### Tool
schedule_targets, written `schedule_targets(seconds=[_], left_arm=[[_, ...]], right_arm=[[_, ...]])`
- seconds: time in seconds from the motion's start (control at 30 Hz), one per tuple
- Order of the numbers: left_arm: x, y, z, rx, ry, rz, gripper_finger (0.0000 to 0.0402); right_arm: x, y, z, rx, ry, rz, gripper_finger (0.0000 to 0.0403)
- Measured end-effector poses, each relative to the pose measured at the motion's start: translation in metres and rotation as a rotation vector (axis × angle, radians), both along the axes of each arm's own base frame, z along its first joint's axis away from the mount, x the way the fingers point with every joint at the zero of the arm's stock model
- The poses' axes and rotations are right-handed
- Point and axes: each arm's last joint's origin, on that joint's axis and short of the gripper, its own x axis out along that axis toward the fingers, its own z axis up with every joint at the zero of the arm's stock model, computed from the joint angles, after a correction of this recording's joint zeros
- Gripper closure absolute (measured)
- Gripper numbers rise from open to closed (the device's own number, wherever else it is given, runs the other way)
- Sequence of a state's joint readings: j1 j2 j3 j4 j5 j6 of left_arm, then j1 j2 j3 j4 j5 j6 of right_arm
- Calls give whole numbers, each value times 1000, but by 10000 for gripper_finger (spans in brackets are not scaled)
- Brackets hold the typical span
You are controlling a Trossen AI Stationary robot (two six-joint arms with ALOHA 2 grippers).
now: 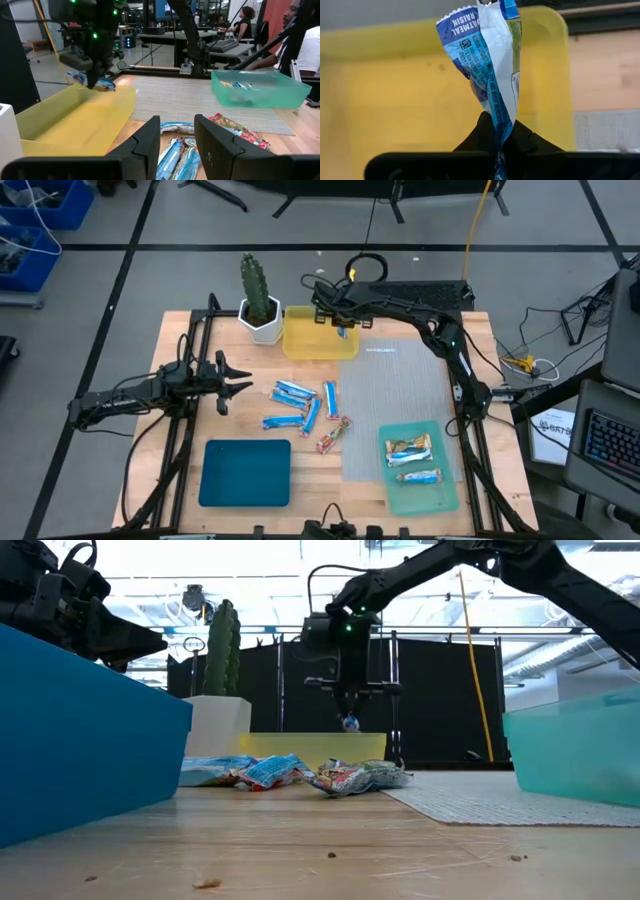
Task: Pick and place Granola Bars by type
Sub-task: Put the blue granola bar into the yellow bin, then put the red granola bar into the blue bin
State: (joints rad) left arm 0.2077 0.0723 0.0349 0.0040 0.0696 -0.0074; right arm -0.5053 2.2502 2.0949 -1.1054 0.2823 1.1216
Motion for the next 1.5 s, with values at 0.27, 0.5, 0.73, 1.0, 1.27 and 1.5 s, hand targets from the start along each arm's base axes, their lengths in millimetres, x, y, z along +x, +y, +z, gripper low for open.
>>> schedule_targets(seconds=[0.27, 0.5, 0.73, 1.0, 1.27, 1.5], left_arm=[[0, 0, 0, 0, 0, 0, 277], [0, 0, 0, 0, 0, 0, 277], [0, 0, 0, 0, 0, 0, 277], [0, 0, 0, 0, 0, 0, 277], [0, 0, 0, 0, 0, 1, 277], [0, 0, 0, 0, 0, 1, 277]], right_arm=[[5, 5, -17, 23, 36, 2, 399], [-1, 16, -43, 90, 108, 11, 399], [-1, 17, -52, 87, 104, 17, 399], [-1, 16, -52, 82, 96, 16, 395], [-1, 16, -52, 81, 84, -32, 327], [-1, 15, -52, 75, 113, 67, 261]])
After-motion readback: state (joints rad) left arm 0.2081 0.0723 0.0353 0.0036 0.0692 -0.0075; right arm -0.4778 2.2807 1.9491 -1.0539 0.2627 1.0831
